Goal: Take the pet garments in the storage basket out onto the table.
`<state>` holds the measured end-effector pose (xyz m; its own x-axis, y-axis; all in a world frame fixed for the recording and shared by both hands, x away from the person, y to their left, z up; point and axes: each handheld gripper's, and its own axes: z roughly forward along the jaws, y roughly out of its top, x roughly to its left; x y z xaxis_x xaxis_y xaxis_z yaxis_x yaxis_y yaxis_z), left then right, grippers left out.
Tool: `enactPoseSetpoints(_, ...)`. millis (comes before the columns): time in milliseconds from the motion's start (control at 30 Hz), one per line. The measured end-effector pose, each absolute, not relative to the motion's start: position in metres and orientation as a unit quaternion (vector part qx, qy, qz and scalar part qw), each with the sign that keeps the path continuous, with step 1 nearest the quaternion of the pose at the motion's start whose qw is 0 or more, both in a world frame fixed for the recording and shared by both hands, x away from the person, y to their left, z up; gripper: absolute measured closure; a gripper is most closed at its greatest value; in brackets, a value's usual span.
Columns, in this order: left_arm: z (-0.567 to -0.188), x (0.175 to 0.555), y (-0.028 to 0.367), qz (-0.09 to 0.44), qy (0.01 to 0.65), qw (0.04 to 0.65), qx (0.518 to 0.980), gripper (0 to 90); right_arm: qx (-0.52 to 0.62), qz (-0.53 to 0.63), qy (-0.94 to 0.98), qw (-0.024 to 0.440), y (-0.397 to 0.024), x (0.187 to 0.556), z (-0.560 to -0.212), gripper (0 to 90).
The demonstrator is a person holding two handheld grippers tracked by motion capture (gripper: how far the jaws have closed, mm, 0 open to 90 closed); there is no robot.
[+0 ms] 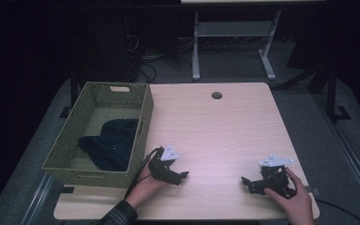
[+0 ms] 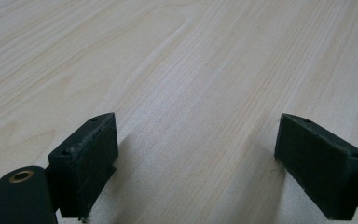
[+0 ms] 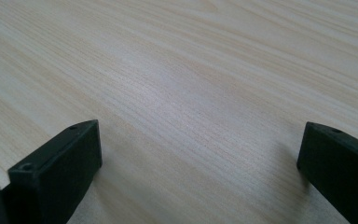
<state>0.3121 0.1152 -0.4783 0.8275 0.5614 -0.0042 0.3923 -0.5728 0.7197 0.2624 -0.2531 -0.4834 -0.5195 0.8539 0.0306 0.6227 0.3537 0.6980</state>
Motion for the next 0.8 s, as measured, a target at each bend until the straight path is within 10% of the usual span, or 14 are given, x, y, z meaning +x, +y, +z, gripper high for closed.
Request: enactPoseSetpoints(800, -0.4695, 0.3144, 0.1157, 0.109, 0.288, 0.366, 0.878, 13.7, 0.459, 0.335, 0.805, 0.172, -0.2532, 0.2625, -0.4834, 0.0)
